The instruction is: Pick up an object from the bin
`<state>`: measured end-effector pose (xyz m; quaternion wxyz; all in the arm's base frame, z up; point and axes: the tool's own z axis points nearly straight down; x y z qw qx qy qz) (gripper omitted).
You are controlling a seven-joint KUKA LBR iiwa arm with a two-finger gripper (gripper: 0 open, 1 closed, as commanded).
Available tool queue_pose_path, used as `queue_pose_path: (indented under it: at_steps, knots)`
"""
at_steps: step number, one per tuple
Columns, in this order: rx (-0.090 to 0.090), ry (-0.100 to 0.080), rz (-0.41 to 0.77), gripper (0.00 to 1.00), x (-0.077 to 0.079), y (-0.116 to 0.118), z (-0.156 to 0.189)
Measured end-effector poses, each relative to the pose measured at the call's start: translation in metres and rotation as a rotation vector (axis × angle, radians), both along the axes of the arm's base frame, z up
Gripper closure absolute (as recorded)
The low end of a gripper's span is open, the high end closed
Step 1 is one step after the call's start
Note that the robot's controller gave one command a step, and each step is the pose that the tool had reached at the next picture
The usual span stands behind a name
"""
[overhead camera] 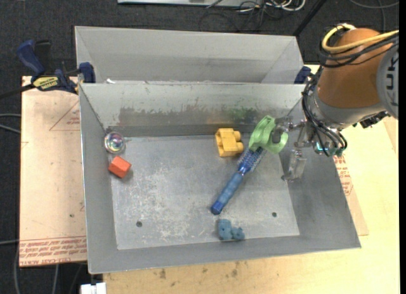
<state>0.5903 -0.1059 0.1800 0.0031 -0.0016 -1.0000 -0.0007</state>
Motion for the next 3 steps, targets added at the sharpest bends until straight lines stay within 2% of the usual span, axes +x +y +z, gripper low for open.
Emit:
queue_pose_path:
  at_steps: [1, 2, 3]
  knots:
    - [0.001, -0.007, 0.248, 0.0, 0.046, 0.028, -0.113]
    - [0.0, -0.008, 0.249, 1.0, 0.047, 0.027, -0.111]
    - [-0.002, -0.014, 0.271, 1.0, -0.003, 0.047, 0.001]
